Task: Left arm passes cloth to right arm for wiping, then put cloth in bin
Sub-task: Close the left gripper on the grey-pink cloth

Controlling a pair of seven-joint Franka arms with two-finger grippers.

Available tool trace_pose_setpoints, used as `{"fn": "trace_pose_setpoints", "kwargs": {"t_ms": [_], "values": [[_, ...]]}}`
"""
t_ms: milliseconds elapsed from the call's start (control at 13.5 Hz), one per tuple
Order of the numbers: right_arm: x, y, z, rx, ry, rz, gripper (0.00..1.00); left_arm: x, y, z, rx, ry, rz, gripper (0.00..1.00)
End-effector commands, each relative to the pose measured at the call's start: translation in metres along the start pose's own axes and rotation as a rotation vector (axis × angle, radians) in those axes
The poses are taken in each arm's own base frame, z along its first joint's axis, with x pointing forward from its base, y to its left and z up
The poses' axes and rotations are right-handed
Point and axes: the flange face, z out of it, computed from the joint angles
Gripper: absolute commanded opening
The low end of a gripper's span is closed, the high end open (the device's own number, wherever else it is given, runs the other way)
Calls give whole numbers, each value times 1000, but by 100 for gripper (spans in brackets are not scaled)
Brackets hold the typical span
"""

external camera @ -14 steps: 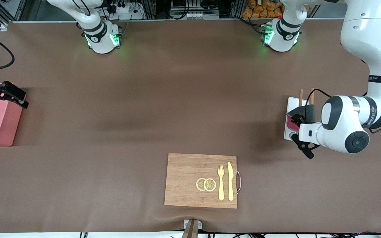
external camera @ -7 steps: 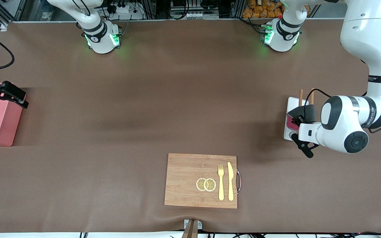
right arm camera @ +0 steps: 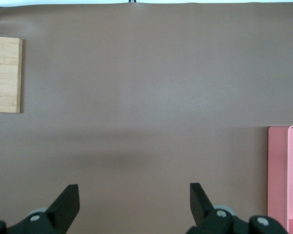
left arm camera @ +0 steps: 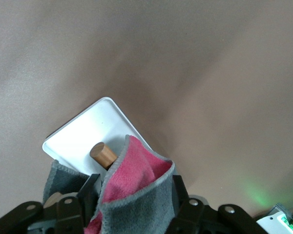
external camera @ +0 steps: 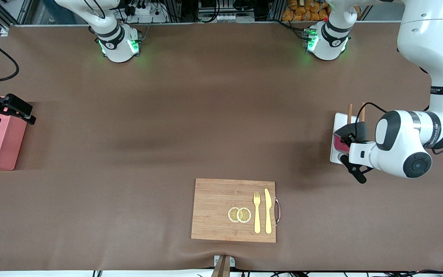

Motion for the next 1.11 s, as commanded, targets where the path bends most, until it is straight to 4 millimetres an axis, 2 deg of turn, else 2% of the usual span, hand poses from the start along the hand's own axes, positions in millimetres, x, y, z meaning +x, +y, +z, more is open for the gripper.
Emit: {"fn": "trace_pose_setpoints", "kwargs": {"t_ms": [0, 74, 296, 443, 665, 813, 1035], "values": [[-1, 2, 0, 6, -15, 13, 100, -8, 3, -5, -3, -24, 14, 63], [0, 2, 0, 9, -16, 15, 100, -9, 3, -5, -4, -34, 12, 57], [-1, -3, 0, 17, -18, 16, 100, -11, 4, -4, -13, -44, -14, 20], [-1, 0, 2, 16, -22, 49, 100, -11, 6, -5, -18, -52, -50, 0], [-5, 4, 5, 17, -62, 72, 100, -11, 6, -9, -14, -48, -56, 0], [-7, 4, 6, 19, -79, 72, 100, -13, 9, -22, 1, -28, -78, 0], [-7, 3, 6, 19, -79, 77, 100, -21, 20, -75, 31, 28, -164, 0]]}}
